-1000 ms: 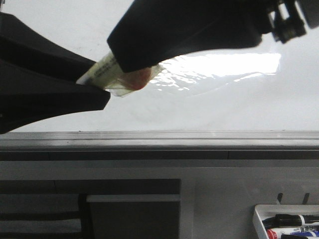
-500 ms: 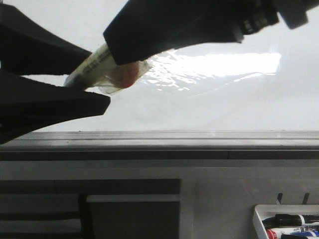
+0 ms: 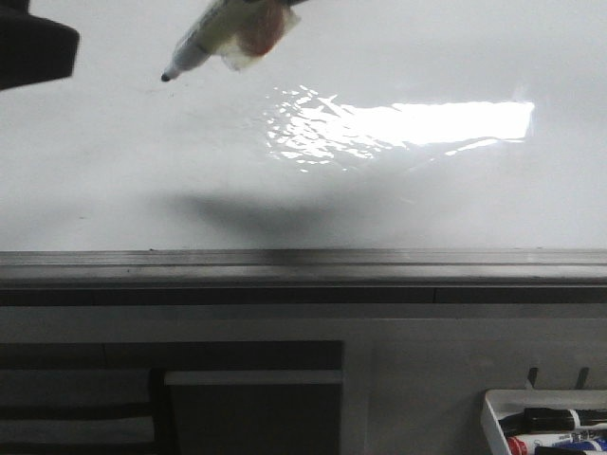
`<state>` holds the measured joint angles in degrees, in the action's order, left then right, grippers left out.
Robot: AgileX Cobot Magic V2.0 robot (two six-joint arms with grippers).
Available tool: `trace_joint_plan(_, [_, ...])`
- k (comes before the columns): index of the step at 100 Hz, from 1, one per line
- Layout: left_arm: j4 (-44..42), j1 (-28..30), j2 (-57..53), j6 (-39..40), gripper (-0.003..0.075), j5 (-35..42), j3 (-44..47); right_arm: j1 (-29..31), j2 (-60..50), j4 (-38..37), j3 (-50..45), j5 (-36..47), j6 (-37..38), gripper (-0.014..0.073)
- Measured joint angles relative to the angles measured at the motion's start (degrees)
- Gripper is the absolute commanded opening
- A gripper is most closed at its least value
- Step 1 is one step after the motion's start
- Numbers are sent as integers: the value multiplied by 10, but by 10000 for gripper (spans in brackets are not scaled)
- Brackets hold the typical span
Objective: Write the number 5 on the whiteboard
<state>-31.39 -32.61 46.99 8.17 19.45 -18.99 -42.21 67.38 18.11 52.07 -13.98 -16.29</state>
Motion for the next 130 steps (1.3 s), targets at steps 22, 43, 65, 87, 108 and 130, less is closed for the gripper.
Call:
trace_joint_plan(22, [57, 0, -23, 1, 365, -25, 0, 44, 68, -3, 100, -44, -1, -62])
trace_joint_plan(43, [60, 0, -23, 1, 365, -35, 0, 68, 119, -5, 143, -60, -2, -60])
trace_joint_plan(65, [62, 0, -23, 1, 365, -37, 0, 72, 129, 4, 100, -77, -3, -61])
trace_joint_plan(87, [62, 0, -23, 1, 365, -37, 0, 67, 124, 25, 66, -51, -6, -60])
trace_joint_plan(108, [62, 0, -23, 1, 365, -37, 0, 84, 94, 25, 41, -58, -2, -47])
trace_joint_plan(130, [62, 0, -23, 1, 365, -37, 0, 65, 92, 30, 17, -53, 2, -48])
